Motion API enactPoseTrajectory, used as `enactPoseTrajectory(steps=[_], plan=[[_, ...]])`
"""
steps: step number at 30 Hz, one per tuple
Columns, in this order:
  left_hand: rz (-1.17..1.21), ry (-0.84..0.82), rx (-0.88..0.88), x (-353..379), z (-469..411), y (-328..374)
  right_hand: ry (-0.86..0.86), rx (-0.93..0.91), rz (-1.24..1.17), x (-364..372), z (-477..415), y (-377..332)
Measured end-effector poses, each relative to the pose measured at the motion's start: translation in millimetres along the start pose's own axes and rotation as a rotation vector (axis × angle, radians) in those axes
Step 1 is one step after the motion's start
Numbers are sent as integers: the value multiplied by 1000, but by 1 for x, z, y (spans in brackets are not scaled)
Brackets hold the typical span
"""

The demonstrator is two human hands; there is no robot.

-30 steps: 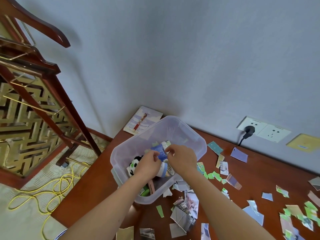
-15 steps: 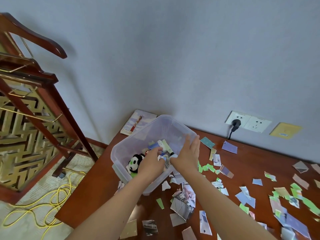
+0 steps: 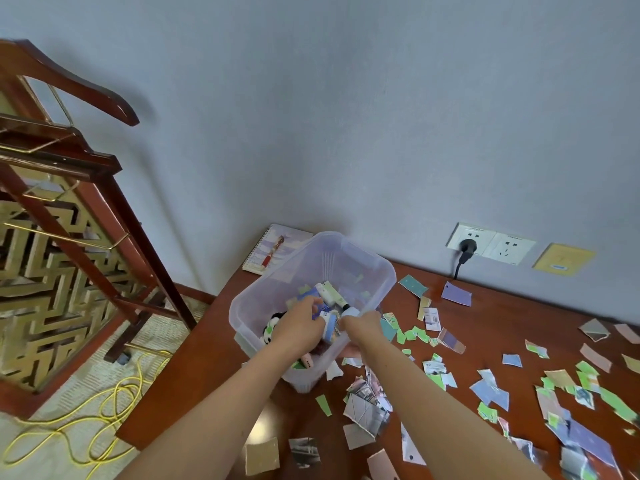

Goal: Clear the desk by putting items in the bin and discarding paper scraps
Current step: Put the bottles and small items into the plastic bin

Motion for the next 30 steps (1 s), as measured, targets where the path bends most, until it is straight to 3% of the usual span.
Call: enactPoseTrajectory(steps=[7,15,20,30], plan=[[-36,172,79,-28,-9,12,24,-164,43,-12,1,-34],[-312,553,173,-79,-7,27,-72,-225,-77,-2,-2,-83],[-328,547,141,-90,-16,14,-36,-275,9,14,-16,-103],[-334,540,57,-106,-19,-16,-122,-237,69,77,-24,-111]])
Point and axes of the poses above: each hand's wrist, its own z-axis away from the middle knuckle, its own x-axis out of the palm, y = z × x, the point moved 7 cm from there along -z, towards the middle knuckle, and after that the axes turned 9 degrees about x, right-handed, at the moved point
